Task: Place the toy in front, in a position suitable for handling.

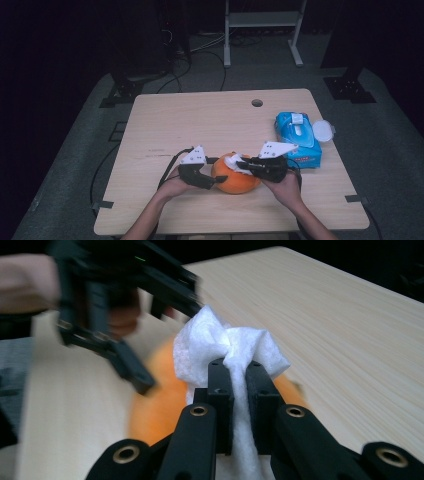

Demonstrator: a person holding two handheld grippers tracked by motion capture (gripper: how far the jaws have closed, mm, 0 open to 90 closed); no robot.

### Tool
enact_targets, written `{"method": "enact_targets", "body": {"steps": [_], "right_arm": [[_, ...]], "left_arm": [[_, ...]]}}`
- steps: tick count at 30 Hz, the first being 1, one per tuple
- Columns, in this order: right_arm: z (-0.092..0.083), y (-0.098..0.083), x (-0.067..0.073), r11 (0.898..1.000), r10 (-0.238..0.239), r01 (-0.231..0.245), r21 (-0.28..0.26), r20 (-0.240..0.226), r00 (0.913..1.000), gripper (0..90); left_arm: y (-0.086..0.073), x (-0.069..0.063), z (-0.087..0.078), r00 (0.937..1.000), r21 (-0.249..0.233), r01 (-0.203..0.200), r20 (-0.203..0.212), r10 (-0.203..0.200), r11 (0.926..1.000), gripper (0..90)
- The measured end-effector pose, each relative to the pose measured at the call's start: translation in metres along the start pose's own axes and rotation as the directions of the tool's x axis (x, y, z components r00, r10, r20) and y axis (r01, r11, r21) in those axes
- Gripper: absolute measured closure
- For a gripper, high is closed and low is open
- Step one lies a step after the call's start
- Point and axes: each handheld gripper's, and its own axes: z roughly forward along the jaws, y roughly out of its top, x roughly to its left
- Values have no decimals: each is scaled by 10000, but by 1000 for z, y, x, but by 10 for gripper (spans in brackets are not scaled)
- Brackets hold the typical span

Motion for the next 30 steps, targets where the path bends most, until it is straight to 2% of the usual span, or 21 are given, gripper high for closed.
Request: {"method": "enact_targets", "body": {"steps": [2, 3, 5, 6, 9, 14, 17, 20, 23, 25, 26, 28, 30], "right_arm": [[-3, -7, -9, 9996, 185, -191, 218, 285, 9994, 828], [-5, -11, -13, 9990, 309, -317, 299, 274, 9991, 828], [-8, -18, -15, 9978, 483, -495, 439, 288, 9984, 828], [-10, -20, -15, 9973, 534, -548, 497, 294, 9981, 828], [-16, -26, -13, 9956, 746, -752, 561, 127, 9971, 829], [-15, -23, 4, 9975, 445, -442, 558, -33, 9990, 829], [-10, -12, 11, 9992, 81, -73, 400, -202, 9998, 830], [-6, -2, 9, 9999, 8, -4, 163, -245, 9997, 830], [-7, 2, -3, 9999, 128, -128, -9, 70, 9999, 829], [-7, 0, -14, 9994, 340, -341, 50, 250, 9991, 829], [-6, -3, -16, 9989, 463, -465, 103, 188, 9987, 829], [-4, -11, -19, 9969, 770, -770, 183, 14, 9970, 829], [-4, -16, -17, 9960, 874, -872, 194, -100, 9961, 829]], "left_arm": [[-1, 2, 0, 9994, -17, 330, -46, -330, 9995, 293], [-1, 4, 0, 9987, -42, 506, -60, -507, 9987, 272], [-2, 8, 2, 9913, -170, 1312, 17, -1312, 9912, 217], [-2, 9, 3, 9885, -191, 1512, 80, -1511, 9883, 194], [-1, 8, 4, 9858, -375, 1668, 267, -1659, 9853, 201], [1, 2, 5, 9918, -449, 1262, 278, -1251, 9910, 270], [4, -5, 6, 9988, -290, 490, 87, -487, 9984, 297], [5, -8, 6, 9999, -275, 78, 68, -76, 9996, 310], [4, -11, 7, 9994, -263, -277, 180, 282, 9993, 317], [4, -11, 8, 9996, -260, -227, 152, 231, 9994, 311], [4, -10, 7, 9998, -213, -166, 113, 168, 9996, 298], [5, -7, 7, 9989, -306, 415, 210, -408, 9987, 213], [7, -7, 9, 9960, -420, 817, 385, -801, 9958, 156]]}}
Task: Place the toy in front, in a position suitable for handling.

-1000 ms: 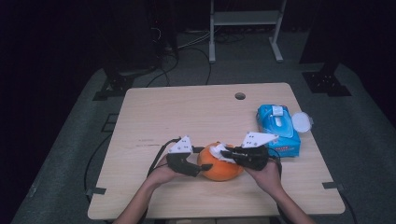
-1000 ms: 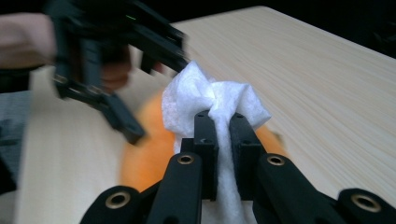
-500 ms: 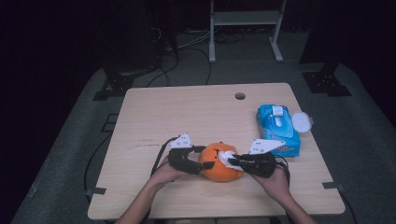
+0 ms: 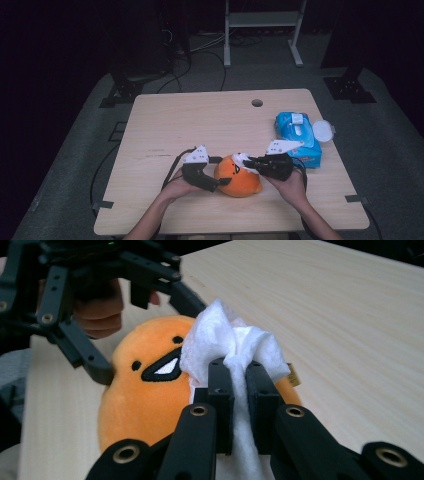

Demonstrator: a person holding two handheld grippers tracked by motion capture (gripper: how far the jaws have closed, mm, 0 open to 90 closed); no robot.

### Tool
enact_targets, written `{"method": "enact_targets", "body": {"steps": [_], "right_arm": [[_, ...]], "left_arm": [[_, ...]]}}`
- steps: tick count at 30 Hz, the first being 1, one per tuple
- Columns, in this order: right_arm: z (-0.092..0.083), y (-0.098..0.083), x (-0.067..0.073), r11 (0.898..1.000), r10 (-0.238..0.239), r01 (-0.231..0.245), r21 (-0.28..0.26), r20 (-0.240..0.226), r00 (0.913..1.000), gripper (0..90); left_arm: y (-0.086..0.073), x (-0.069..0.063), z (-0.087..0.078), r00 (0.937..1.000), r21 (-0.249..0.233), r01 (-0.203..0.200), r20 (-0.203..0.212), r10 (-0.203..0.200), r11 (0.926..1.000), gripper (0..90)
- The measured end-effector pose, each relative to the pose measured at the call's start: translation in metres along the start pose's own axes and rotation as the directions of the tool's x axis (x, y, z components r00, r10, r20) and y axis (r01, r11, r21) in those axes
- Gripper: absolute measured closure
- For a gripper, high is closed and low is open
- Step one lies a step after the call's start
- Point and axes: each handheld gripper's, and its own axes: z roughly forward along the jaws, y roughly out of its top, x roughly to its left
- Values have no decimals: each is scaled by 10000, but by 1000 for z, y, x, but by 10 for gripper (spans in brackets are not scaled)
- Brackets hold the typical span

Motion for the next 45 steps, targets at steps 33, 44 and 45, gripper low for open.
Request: {"method": "enact_targets", "body": {"steps": [33, 44, 45], "right_arm": [[-19, 3, 28, 9988, -486, 486, -3, -355, 9982, 829], [-7, 10, 11, 9993, -312, 315, 190, -188, 9993, 829], [-7, 6, 11, 9997, -176, 180, 180, -228, 9996, 829]], "left_arm": [[6, -21, 4, 9848, 543, -1738, 117, 1734, 9833, 283], [3, -18, 1, 9826, 799, -1852, 34, 1855, 9794, 269], [3, -16, 1, 9845, 898, -1747, 5, 1753, 9805, 246]]}}
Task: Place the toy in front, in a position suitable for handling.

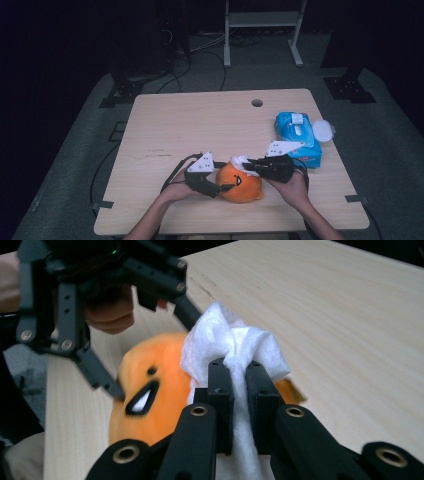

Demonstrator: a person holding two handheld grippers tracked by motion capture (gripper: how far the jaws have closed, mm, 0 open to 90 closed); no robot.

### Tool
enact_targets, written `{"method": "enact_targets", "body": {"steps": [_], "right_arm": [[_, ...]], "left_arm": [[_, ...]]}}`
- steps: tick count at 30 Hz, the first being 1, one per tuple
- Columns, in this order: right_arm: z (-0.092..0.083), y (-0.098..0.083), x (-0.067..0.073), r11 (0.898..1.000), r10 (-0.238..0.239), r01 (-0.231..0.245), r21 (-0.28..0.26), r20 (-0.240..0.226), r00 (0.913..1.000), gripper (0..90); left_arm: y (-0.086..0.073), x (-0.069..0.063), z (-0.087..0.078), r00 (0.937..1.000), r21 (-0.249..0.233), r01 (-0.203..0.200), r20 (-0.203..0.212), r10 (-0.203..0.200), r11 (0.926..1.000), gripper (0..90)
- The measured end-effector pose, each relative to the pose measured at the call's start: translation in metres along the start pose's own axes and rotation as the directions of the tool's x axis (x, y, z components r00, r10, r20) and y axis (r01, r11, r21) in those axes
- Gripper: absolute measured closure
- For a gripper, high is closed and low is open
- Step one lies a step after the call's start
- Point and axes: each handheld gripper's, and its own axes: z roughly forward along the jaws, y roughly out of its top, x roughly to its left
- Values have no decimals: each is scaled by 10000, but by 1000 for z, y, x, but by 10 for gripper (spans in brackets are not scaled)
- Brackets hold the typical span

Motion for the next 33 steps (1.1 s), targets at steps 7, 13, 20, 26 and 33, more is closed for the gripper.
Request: {"method": "enact_targets", "body": {"steps": [7, 13, 20, 26, 33], "right_arm": [[-5, -9, 8, 10000, 98, -98, -16, -29, 9999, 829], [-5, -7, 15, 10000, -2, 2, 29, 19, 10000, 830], [10, 17, 32, 9970, -765, 757, -182, -447, 9961, 830], [13, 15, 16, 9985, -541, 541, 1, 53, 9985, 830], [-6, -6, -2, 9992, 387, -384, -104, 267, 9989, 830]], "left_arm": [[1, 6, -7, 9947, -101, 994, 281, -991, 9950, 181], [3, 1, -2, 9958, -105, 855, 336, -851, 9963, 276], [6, -10, -1, 9998, 27, -189, -18, 189, 9998, 318], [-2, -7, -5, 9997, 108, -263, -18, 263, 9996, 339], [-2, -9, -3, 9988, 25, -482, 28, 482, 9988, 346]]}}
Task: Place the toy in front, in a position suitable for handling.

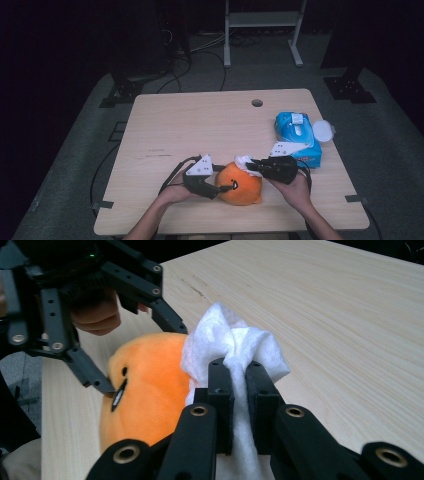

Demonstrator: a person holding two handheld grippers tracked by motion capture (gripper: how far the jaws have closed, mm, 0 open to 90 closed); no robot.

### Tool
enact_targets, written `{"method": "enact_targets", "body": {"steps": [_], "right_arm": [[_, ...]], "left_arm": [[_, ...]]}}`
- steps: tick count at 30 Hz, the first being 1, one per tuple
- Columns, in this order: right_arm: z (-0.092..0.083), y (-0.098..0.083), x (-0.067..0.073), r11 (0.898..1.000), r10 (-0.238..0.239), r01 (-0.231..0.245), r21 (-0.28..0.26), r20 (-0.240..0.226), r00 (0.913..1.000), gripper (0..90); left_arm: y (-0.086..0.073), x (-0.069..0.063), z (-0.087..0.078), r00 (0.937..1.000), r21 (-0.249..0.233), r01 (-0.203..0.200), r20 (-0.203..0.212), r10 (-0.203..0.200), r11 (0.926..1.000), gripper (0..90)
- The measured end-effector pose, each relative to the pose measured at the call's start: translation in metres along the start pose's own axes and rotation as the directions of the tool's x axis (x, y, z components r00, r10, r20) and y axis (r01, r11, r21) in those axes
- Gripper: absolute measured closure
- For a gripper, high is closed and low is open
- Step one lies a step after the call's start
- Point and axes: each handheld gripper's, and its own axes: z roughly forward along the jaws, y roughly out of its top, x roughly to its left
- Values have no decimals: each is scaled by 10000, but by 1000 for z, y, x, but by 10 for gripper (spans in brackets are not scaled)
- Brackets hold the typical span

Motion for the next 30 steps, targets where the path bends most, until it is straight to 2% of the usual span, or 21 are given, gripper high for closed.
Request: {"method": "enact_targets", "body": {"steps": [4, 8, 10, 12, 16, 22, 26, 28, 30], "right_arm": [[2, 9, 11, 9993, -362, 361, -51, -208, 9991, 829], [16, 22, 22, 9962, -869, 868, -33, -490, 9950, 829], [21, 26, 23, 9948, -1006, 1012, 117, -450, 9939, 829], [24, 26, 19, 9949, -974, 982, 250, -334, 9947, 829], [19, 16, 4, 9986, -441, 442, 294, -66, 9990, 829], [-4, -4, -10, 9997, 123, -130, 196, 372, 9992, 829], [-12, -9, -6, 9999, 96, -100, 126, 336, 9994, 828], [-10, -6, -3, 9999, -73, 69, 123, 292, 9995, 828], [-5, -3, 0, 9996, -273, 270, 123, 293, 9992, 828]], "left_arm": [[2, -3, 1, 9997, -1, -211, -75, 211, 9998, 349], [4, -8, 1, 9973, 212, -715, -132, 718, 9972, 351], [3, -8, -1, 9969, 295, -769, -141, 774, 9966, 352], [0, -7, -2, 9981, 248, -613, -89, 615, 9978, 353], [-3, -2, -2, 9999, 149, -128, -32, 129, 9998, 354], [-7, 3, -3, 9999, 185, 111, 1, -111, 9998, 353], [-7, 4, -4, 9995, 191, 306, 52, -307, 9993, 335], [-3, 5, -6, 9982, 161, 589, 109, -590, 9981, 291], [3, 3, -10, 9991, -154, 427, -22, -427, 9990, 255]]}}
